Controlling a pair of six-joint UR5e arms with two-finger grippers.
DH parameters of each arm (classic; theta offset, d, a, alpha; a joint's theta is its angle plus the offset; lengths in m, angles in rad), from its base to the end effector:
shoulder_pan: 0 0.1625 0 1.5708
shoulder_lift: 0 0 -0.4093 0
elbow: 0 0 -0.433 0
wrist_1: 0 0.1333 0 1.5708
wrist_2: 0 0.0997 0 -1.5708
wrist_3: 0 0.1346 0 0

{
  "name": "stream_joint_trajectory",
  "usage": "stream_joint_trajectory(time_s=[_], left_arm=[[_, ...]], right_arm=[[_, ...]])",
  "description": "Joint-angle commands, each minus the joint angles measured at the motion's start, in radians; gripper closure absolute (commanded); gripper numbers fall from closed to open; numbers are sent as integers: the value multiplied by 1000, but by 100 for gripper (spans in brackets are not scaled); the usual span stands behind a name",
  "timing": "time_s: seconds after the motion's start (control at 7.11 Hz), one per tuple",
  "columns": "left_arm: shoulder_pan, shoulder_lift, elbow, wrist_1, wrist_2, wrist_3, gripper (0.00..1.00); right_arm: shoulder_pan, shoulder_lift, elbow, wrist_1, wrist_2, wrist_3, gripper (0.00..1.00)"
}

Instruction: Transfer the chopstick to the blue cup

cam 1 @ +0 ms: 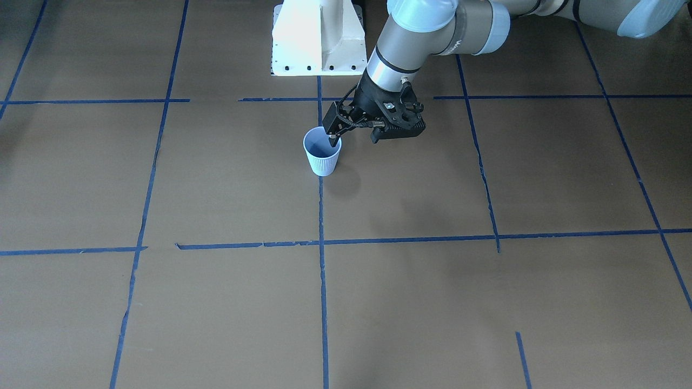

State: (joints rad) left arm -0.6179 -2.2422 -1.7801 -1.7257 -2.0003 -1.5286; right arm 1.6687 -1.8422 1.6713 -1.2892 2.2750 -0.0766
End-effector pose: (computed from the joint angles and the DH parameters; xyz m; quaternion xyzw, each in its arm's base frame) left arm 0.5147 -0.4606 0.1257 -0.0184 0.5175 -0.1399 0.8440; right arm 0.0877 -0.4208 0.7214 0.0817 -0.3385 -0.0091 0.9374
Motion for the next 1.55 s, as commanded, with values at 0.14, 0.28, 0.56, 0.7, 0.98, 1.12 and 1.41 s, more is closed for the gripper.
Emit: stream_joint_trajectory(time_s=[0.14, 0.28, 0.56, 0.7, 0.98, 1.12, 1.41], left_arm=[[0, 1, 1, 0, 0, -1, 0], [-3, 1, -1, 0, 0, 1, 0], [-5, 1, -4, 0, 0, -1, 0], [-5, 1, -7, 0, 0, -2, 0], [-5, 1, -8, 0, 2, -2, 0], [-6, 1, -18, 2, 2, -4, 0], [-6, 1, -22, 2, 2, -5, 0]], right_arm=[[20, 36, -41, 11, -6, 76, 6], [32, 49, -62, 54, -9, 83, 6], [37, 57, -220, 415, -6, 264, 8], [37, 57, -272, 485, -5, 283, 9], [37, 52, -289, 510, -3, 288, 18], [37, 47, -288, 510, 0, 291, 26], [37, 46, -289, 510, 0, 293, 57]])
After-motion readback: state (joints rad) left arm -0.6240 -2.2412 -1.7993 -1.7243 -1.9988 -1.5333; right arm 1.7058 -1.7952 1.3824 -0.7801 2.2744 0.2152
